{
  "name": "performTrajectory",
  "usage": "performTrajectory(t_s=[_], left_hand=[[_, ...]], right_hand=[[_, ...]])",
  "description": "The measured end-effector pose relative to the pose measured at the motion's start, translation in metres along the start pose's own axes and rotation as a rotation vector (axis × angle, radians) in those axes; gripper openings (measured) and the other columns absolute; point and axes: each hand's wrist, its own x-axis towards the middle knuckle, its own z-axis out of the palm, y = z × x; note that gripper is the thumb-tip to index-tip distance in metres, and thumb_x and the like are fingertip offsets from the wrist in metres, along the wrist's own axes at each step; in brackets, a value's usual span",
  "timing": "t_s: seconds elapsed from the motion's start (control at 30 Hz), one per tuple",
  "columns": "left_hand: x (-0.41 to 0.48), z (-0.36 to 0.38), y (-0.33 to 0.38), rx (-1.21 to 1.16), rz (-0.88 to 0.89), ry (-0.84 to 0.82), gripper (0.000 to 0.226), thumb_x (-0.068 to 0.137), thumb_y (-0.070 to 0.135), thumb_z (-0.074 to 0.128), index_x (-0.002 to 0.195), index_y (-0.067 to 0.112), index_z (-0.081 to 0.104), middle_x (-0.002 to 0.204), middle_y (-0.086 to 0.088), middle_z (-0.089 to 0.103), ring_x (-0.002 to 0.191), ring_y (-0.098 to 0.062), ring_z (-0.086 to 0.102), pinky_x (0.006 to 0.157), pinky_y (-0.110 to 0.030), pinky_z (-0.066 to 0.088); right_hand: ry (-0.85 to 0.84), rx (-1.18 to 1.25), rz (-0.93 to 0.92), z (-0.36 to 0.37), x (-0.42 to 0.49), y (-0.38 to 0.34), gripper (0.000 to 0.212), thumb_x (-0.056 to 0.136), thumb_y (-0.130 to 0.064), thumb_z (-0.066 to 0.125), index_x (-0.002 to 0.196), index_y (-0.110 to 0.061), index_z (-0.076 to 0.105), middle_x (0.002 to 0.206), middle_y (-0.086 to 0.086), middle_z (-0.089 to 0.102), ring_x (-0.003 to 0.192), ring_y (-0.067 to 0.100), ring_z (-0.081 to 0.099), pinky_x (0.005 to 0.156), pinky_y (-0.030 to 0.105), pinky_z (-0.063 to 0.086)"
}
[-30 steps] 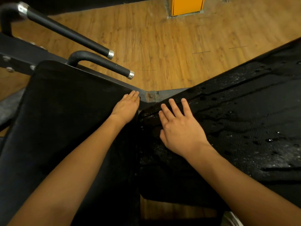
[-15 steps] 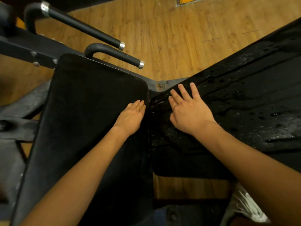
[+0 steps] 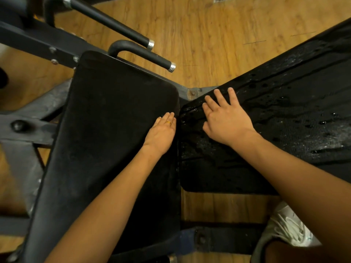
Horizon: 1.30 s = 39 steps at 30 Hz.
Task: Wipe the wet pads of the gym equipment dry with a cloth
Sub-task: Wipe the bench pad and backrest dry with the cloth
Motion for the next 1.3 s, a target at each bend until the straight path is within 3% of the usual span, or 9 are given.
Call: performTrajectory(t_s=[0.17,0.47,0.7,0.97,1.3], left_hand=[[-0.042,0.012,0.018,-0.001,-0.003,0.010,0.059,0.104,0.005,0.032,0.160,0.003,0.011,0.169,-0.015,0.004,0.156,-0.028,0.005,0.126,-0.041,0.012],[-0.013,0.008,0.022,0.012,-0.063,0.026,0.061,0.103,0.003,0.037,0.159,0.000,0.012,0.168,-0.017,0.004,0.156,-0.028,0.003,0.126,-0.042,0.012],[-0.083,0.020,0.041,0.029,0.014,-0.031,0.062,0.103,0.005,0.036,0.159,0.001,0.008,0.168,-0.017,0.001,0.156,-0.029,0.003,0.125,-0.042,0.010],[-0.070,0.013,0.054,0.013,-0.114,-0.031,0.060,0.104,0.003,0.031,0.158,-0.002,0.005,0.168,-0.019,-0.001,0.156,-0.030,0.000,0.126,-0.043,0.010],[-0.154,0.029,0.082,0.051,0.006,-0.157,0.061,0.106,0.006,0.031,0.157,-0.004,-0.001,0.167,-0.023,-0.005,0.156,-0.034,-0.002,0.125,-0.045,0.007]], right_hand=[[-0.003,-0.014,-0.004,-0.001,0.000,0.000,0.068,0.103,-0.049,0.023,0.160,-0.012,0.022,0.168,0.010,0.015,0.156,0.034,0.003,0.122,0.061,-0.002],[-0.011,-0.032,0.000,0.001,0.002,0.000,0.068,0.102,-0.050,0.023,0.159,-0.013,0.023,0.168,0.009,0.017,0.156,0.034,0.004,0.122,0.062,-0.001],[-0.022,-0.027,-0.003,0.000,0.001,0.001,0.068,0.102,-0.050,0.024,0.159,-0.013,0.024,0.168,0.008,0.017,0.156,0.034,0.004,0.122,0.062,-0.001],[-0.033,-0.044,0.004,-0.002,0.001,0.000,0.067,0.103,-0.050,0.025,0.159,-0.014,0.024,0.168,0.008,0.017,0.156,0.033,0.005,0.123,0.061,0.000],[-0.031,-0.040,-0.006,-0.002,0.001,0.001,0.067,0.103,-0.050,0.025,0.159,-0.013,0.025,0.168,0.008,0.018,0.155,0.034,0.006,0.122,0.062,0.000]])
